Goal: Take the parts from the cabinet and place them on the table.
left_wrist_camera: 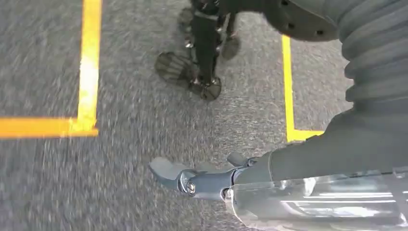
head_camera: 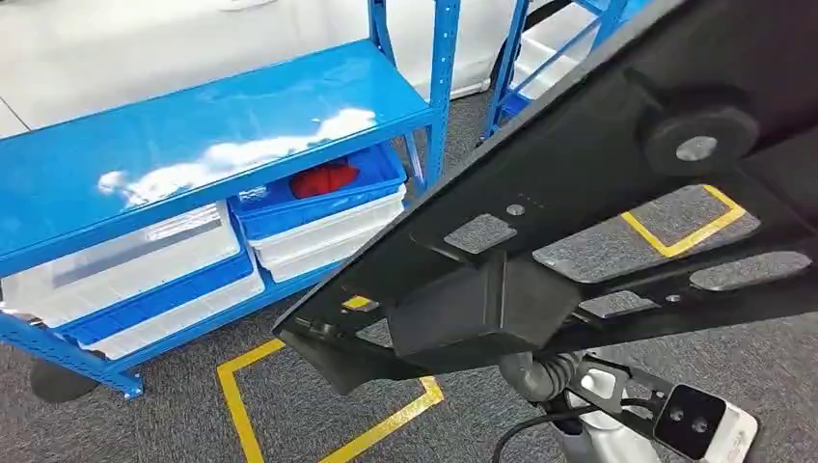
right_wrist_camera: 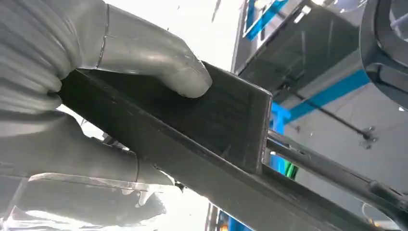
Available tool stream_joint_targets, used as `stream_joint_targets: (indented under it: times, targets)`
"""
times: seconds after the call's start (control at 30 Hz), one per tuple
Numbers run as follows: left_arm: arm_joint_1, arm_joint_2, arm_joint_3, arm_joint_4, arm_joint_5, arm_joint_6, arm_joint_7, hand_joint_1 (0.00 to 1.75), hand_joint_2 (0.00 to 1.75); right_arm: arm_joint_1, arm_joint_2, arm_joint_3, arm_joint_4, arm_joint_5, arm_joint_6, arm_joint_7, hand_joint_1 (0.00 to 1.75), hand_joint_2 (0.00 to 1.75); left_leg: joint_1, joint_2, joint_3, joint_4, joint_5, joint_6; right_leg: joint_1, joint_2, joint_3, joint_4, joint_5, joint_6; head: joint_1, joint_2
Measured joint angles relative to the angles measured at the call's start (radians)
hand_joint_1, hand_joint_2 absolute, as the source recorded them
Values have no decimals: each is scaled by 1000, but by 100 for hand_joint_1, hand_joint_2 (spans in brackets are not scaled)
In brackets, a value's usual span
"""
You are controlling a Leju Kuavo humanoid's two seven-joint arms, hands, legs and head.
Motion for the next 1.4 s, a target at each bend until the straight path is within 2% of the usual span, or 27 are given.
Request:
stream_joint_targets:
  times: [0.03, 0.17, 0.2, 0.27, 0.33, 0.37, 0.4, 0.47, 0.5, 0.53, 0.57, 0.67, 0.7, 0.73, 0.77, 0.83, 0.9, 0.93, 1.0, 1.03, 1.07, 1.17, 1.2, 1.27, 1.33, 1.37, 1.4]
  targets:
    - [1, 0, -3, 0, 0, -5, 5, 0, 175, 18, -4, -2, -18, 3, -6, 0, 175, 175, -9, 4, -1, 4, -4, -7, 14, -31, 8, -25, -19, -14, 0, 0]
    - [5, 2, -16, 0, 0, -22, 18, 0, 175, 96, -15, -5, -95, 13, -7, 0, 175, 175, -8, 39, 6, 4, -10, -30, 13, 17, -1, -29, -9, -41, 0, 0]
    - [3, 8, -16, 0, 0, -22, 18, 0, 175, 105, -15, -5, -110, 11, -1, 0, 175, 175, -2, 19, 3, 13, -22, -38, 6, 27, 2, -34, -3, -50, 0, 0]
    - [6, 16, -16, 0, 0, -22, 16, 0, 175, 106, -13, -5, -124, 3, 9, 0, 175, 175, 0, -52, -38, 121, -98, -44, 5, 47, -2, -35, 1, -61, 0, 0]
    - [11, 29, -16, 0, 0, -24, 14, 0, 175, 106, -6, -5, -124, 0, 19, 0, 175, 175, 0, -72, -112, 285, -170, -47, 9, 75, -7, -34, 5, -65, 0, 0]
    - [14, 36, -16, 0, 0, -23, 13, 0, 175, 106, -2, -5, -124, -5, 28, 0, 175, 175, 0, -72, -134, 330, -175, -46, 10, 91, -9, -33, 6, -66, 0, 0]
    - [15, 39, -16, 0, 0, -22, 13, 0, 175, 106, 2, -5, -124, -7, 32, 0, 175, 175, 0, -73, -129, 319, -155, -44, 12, 104, -9, -31, 6, -65, 0, 0]
    - [13, 48, -16, -1, 0, -21, 0, 0, 175, 104, 12, -5, -124, -8, 44, 0, 175, 175, -1, -82, -61, 174, -69, -33, 13, 131, -8, -27, 7, -64, 0, 0]
    - [13, 52, -15, -1, 0, -20, -10, 0, 175, 102, 21, -5, -124, -8, 54, 0, 175, 175, -1, -107, -14, 77, -24, -26, 15, 144, -8, -25, 7, -64, 0, 0]
    - [12, 61, -14, -2, 0, -19, -20, 0, 175, 100, 30, -5, -124, -7, 62, 0, 175, 175, 1, -169, 11, 22, -26, -16, 11, 152, -11, -24, 9, -61, 0, 0]
    - [11, 64, -12, -2, 0, -19, -30, 0, 175, 94, 39, -5, -122, -3, 66, 0, 175, 175, 1, -172, 11, 6, -23, -20, 15, 165, -17, -19, 11, -54, 0, 0]
    - [7, 77, -4, -4, 0, -26, -46, 0, 175, 91, 62, -6, -113, 10, 83, 0, 175, 175, -8, -141, 15, 4, -18, -11, 4, 197, -26, -27, 23, -32, 0, 0]
    - [3, 75, -2, -4, 1, -29, -50, 0, 175, 88, 69, -8, -109, 13, 87, 0, 175, 175, 8, -125, 18, -13, -6, -4, 9, 187, -28, -19, 20, -28, 0, 0]
    - [0, 78, 1, -6, 0, -32, -53, 0, 175, 84, 73, -8, -106, 16, 90, 0, 175, 175, 5, -113, 20, -19, -2, 0, 13, 125, -39, 2, 0, -24, 0, 0]
    - [1, 78, 2, -6, 0, -34, -56, 0, 175, 75, 78, -8, -101, 23, 90, 0, 175, 175, 4, -97, 19, -19, 0, 5, 12, 83, -70, 63, -45, -19, 0, 0]
    - [6, 78, 2, -6, 0, -41, -60, 0, 175, 72, 86, -8, -90, 35, 89, 0, 175, 175, 2, -67, 16, -19, -1, 5, 6, 61, -146, 224, -121, -11, 0, 0]
    - [8, 78, 3, -6, 0, -42, -63, 0, 175, 75, 87, -8, -83, 46, 88, 0, 175, 175, 2, -38, 14, -18, -2, 4, -1, 57, -175, 288, -127, -4, 0, 0]
    - [7, 76, 3, -6, 0, -43, -65, 0, 175, 77, 87, -8, -80, 52, 87, 0, 175, 175, 2, -25, 15, -17, -4, 2, -4, 53, -149, 244, -96, -2, 0, 0]
    - [4, 71, 3, -6, 0, -50, -72, 0, 175, 79, 87, -8, -78, 69, 83, 0, 175, 175, 3, -2, 21, -14, -10, -6, -5, 24, -36, 48, -11, -3, 0, 0]
    - [3, 70, 3, -6, 0, -52, -74, 0, 175, 79, 87, -8, -77, 75, 81, 0, 175, 175, -1, 5, 24, -10, -14, -12, 0, -36, 0, -25, -12, -10, 0, 0]
    - [3, 69, 3, -6, 0, -54, -74, 0, 175, 80, 87, -8, -75, 80, 81, 0, 175, 175, -8, 13, 24, -6, -20, -20, 8, -34, 1, -27, -11, -25, 0, 0]
    - [0, 68, 3, -6, 0, -56, -76, 0, 175, 86, 88, -8, -73, 84, 79, 0, 175, 175, -7, 41, 30, -10, -21, -35, 14, 4, -9, -22, -10, -42, 0, 0]
    - [-2, 68, 3, -5, 0, -58, -76, 0, 175, 87, 88, -8, -73, 84, 78, 0, 175, 175, -5, 45, 32, -8, -27, -43, 6, 16, -5, -31, -5, -52, 0, 0]
    - [-2, 65, 3, -5, -1, -69, -76, 0, 175, 85, 91, -8, -71, 99, 64, 0, 175, 175, 3, -48, 5, 63, -82, -49, 4, 33, -5, -35, 1, -64, 0, 0]
    - [3, 63, 3, -5, 0, -80, -70, 0, 175, 88, 92, -6, -65, 123, 34, 0, 175, 175, 3, -72, -77, 241, -166, -52, 7, 61, -9, -35, 3, -69, 0, 0]
    - [5, 61, 3, -5, 0, -84, -68, 0, 175, 89, 92, -5, -62, 140, 15, 0, 175, 175, 3, -73, -112, 311, -185, -52, 10, 76, -11, -34, 4, -71, 0, 0]
    - [6, 57, 3, -5, 0, -86, -67, 0, 175, 89, 91, -4, -58, 150, 1, 0, 175, 175, 3, -73, -125, 329, -176, -51, 12, 90, -10, -34, 4, -70, 0, 0]
